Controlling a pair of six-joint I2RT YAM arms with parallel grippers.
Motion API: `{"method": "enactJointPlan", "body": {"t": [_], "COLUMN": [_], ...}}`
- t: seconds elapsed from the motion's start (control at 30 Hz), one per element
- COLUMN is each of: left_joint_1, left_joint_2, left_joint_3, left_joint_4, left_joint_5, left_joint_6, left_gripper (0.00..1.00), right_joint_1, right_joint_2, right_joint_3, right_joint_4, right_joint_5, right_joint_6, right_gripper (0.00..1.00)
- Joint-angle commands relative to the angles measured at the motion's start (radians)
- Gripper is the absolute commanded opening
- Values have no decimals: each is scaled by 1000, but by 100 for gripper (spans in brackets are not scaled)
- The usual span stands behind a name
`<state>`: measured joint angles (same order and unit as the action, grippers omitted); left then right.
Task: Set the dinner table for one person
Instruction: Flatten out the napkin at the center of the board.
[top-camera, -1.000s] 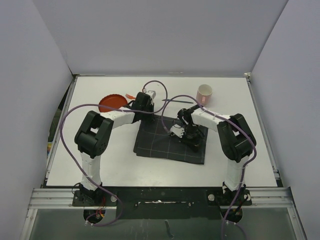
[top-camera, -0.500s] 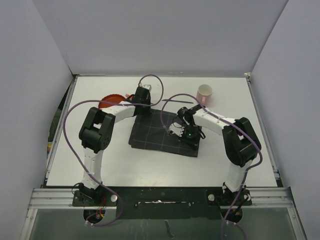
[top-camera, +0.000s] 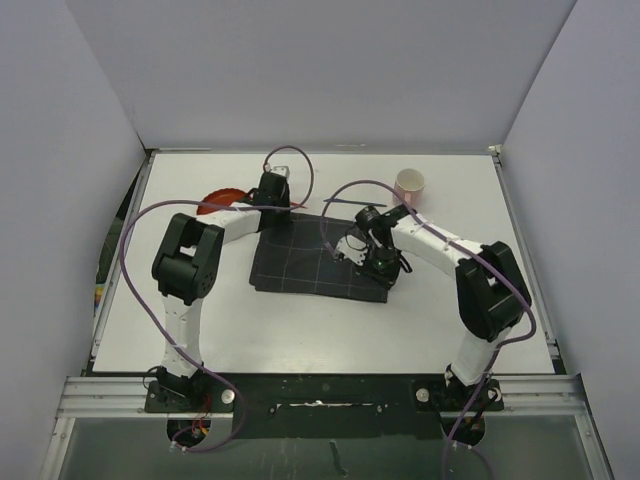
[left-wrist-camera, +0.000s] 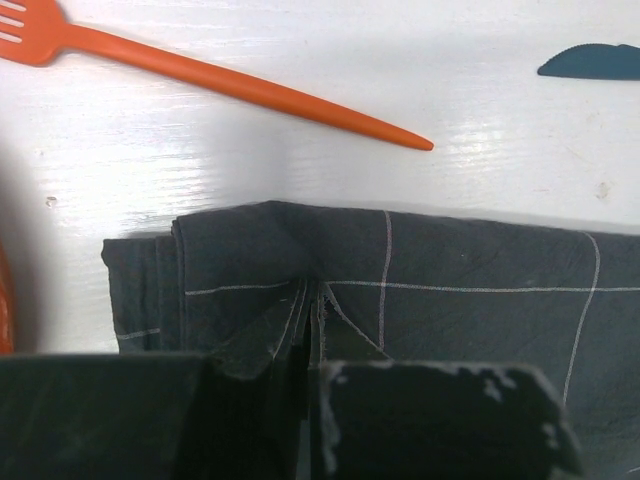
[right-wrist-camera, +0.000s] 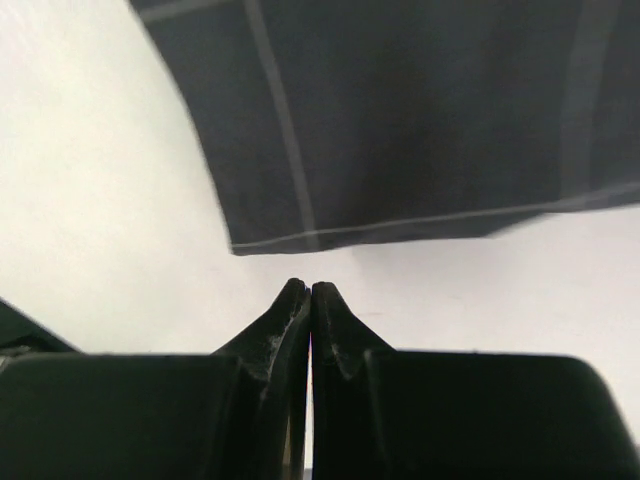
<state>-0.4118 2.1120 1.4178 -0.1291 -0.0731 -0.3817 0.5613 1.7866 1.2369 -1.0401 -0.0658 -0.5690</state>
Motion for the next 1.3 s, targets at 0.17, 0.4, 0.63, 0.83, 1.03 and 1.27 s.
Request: {"method": "enactJointPlan", "body": {"t": [0.17,0.4,0.63,0.83,1.03,1.27], "left_joint_1": [-52,-59,-61,-61,-59,-49], "left_joint_2": [-25,-25,-19,-10,-15,-28], "left_joint_3": [-39,-37,-29,-13,-13,-5], "left_joint_4": [-63,-63,-57,-61,-63,-63], "left_joint_5": [27,17,15,16,7,12], "left_joint_6": [-22,-23,-26,-27,-20,-18], "left_gripper": [0,0,0,0,0,0], "right_joint_1": [18,55,67,62,50,43], "right_joint_2": [-157,-99,-71,-117,-134,-192], "right_joint_3": [144,-21,-50,-169,-297,-263], "right_joint_4": [168,255,278,307,315,122], "right_joint_5": [-3,-107,-130,-133,-113,-77], "right_joint_6": [-25,-15,-34,-41,-70,-137], "right_gripper": [0,0,0,0,0,0]}}
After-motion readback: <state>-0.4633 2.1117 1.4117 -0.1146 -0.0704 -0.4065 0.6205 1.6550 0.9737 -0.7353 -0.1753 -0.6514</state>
